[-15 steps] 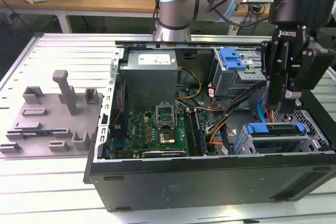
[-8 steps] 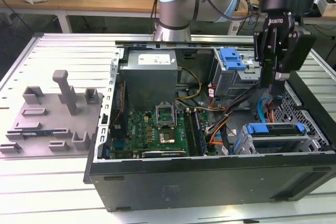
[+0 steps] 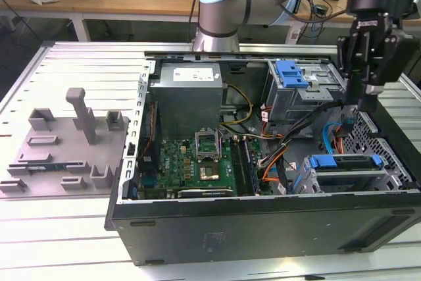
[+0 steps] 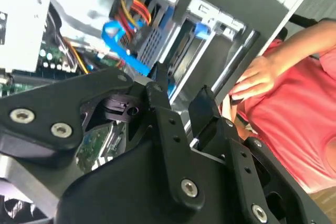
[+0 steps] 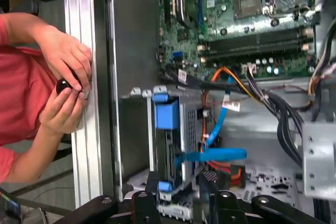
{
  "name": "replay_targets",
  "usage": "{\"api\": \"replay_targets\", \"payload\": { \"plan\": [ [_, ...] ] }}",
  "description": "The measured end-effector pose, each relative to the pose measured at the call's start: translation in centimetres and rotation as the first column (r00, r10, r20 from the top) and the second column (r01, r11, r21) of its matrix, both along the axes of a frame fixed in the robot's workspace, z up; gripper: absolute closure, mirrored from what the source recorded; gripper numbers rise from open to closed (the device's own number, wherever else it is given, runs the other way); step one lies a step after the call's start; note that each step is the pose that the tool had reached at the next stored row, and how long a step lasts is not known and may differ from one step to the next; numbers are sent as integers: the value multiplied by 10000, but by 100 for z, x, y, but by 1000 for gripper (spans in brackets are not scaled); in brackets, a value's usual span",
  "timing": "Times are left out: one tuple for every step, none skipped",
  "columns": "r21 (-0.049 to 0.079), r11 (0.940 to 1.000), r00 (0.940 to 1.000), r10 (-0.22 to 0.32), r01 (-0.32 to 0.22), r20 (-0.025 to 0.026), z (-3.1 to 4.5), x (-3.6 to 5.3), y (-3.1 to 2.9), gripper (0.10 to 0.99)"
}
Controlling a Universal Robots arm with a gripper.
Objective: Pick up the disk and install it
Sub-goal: 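Insert the first disk wire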
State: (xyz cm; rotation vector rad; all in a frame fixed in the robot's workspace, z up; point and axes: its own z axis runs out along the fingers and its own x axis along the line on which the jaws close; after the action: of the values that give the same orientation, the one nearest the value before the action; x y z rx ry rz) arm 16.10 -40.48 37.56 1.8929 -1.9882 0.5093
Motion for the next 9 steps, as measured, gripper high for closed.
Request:
{"api": "replay_targets", "payload": {
  "plan": [
    [-34,10000,10000,-2,2,0,-13,43,49,647],
    [-64,10000,10000,-2,2,0,-25,58,98,647],
    [-89,10000,10000,-2,2,-1,-35,65,141,647],
    [-121,9999,10000,-2,2,-1,-50,75,200,647],
    [-145,9999,10000,-2,2,0,-66,85,251,647],
    [-160,9999,10000,-1,1,0,-80,93,285,647],
    [-174,9998,10000,-2,2,0,-92,99,307,647],
    [-185,9998,10000,-9,9,0,-105,102,323,647],
    [-193,9998,10000,-42,42,0,-120,103,329,647]
  ]
}}
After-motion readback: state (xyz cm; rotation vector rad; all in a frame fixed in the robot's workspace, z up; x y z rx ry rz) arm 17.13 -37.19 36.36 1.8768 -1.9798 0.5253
